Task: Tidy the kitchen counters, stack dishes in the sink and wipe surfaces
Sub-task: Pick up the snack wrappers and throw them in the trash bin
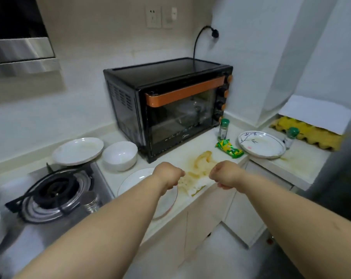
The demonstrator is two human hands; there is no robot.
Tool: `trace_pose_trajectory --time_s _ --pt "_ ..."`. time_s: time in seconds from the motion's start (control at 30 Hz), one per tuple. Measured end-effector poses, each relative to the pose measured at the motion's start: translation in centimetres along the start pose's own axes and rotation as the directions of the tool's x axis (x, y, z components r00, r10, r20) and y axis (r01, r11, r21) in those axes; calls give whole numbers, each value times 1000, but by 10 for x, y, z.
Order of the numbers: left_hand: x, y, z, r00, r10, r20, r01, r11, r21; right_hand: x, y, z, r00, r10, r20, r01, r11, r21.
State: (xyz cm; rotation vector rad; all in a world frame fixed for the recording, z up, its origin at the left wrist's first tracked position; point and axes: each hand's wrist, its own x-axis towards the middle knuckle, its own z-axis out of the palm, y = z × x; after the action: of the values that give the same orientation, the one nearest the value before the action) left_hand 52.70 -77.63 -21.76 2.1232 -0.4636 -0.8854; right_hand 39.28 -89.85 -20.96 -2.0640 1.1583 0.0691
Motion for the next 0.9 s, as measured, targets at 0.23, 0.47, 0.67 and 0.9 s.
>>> trace_pose_trajectory --time_s 0.23,0.47,0.67,0.9 --pt "69 59 41 985 73 154 -97 983 153 45 45 -36 971 189 -148 -177 980 91" --pt "138 112 98 966 174 193 -229 921 316 111 89 -66 934 279 -224 -217 939 267" --pt "194 142 146 961 166 220 -249 865 435 177 111 -81 960 226 -166 -192 961 198" --pt "252 155 191 965 110 236 -219 834 506 235 121 -82 988 148 -49 -149 989 -18"
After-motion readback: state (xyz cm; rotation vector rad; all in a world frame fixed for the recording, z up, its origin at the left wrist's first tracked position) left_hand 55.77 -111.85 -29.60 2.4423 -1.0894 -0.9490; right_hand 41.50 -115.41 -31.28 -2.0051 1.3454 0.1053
